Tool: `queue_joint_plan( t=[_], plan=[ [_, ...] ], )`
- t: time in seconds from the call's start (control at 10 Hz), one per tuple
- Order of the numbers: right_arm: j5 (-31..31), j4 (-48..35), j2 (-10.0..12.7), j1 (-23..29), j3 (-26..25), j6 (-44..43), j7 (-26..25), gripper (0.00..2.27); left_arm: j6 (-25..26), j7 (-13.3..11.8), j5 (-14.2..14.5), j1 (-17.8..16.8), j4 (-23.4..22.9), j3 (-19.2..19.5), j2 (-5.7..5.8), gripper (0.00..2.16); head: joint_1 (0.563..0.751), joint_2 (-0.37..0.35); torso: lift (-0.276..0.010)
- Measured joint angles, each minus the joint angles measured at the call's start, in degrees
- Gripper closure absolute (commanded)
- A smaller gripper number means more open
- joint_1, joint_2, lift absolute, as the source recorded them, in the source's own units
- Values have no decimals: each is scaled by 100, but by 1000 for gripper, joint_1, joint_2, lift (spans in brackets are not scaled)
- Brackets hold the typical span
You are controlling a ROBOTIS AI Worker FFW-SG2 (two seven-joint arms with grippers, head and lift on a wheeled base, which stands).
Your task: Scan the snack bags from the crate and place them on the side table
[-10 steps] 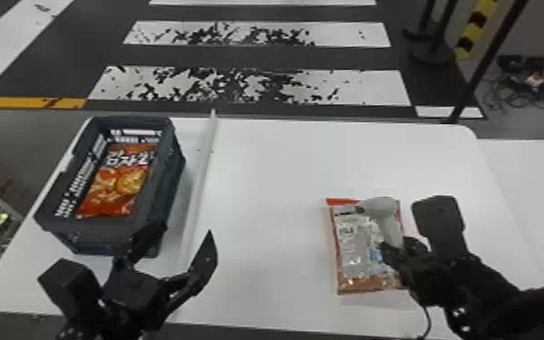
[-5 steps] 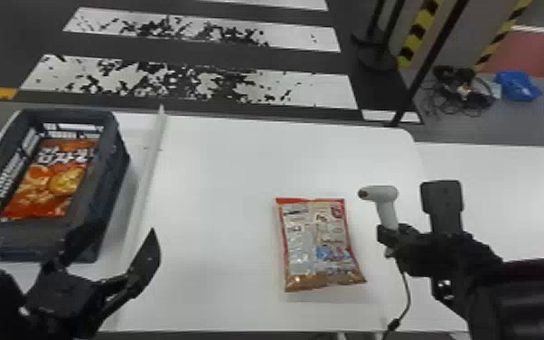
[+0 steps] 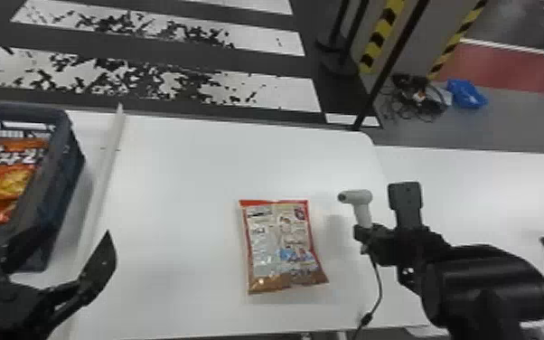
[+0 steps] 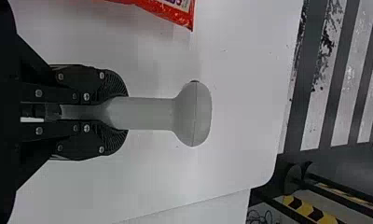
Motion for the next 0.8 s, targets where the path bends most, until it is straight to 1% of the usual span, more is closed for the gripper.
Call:
queue_joint_plan(
  t=[0.2,0.3,0.4,0.5,0.6,0.7,0.8],
  plan=[
    [-32,387,-57,-78,-9,-236,42,2253,13,0,0,-25,17,4,0,83,695,-249,-50],
    [-33,505,-62,-96,-10,-319,42,2199,22,0,-1,-41,22,4,-5,83,695,-253,-50],
    [-30,578,-66,-106,-6,-385,42,2078,32,0,-1,-52,28,4,-9,83,695,-256,-50],
    [-30,642,-65,-111,4,-449,42,1909,35,0,-1,-56,32,4,-9,83,695,-256,-50],
    [-34,709,-64,-125,7,-472,42,1666,36,0,-1,-56,33,4,-3,83,695,-257,-50],
    [-37,764,-61,-133,13,-462,42,1035,35,0,0,-52,33,4,0,83,695,-257,-50],
    [-60,794,-57,-138,15,-447,42,178,28,-6,4,-46,33,4,0,83,695,-258,-50]
  ],
)
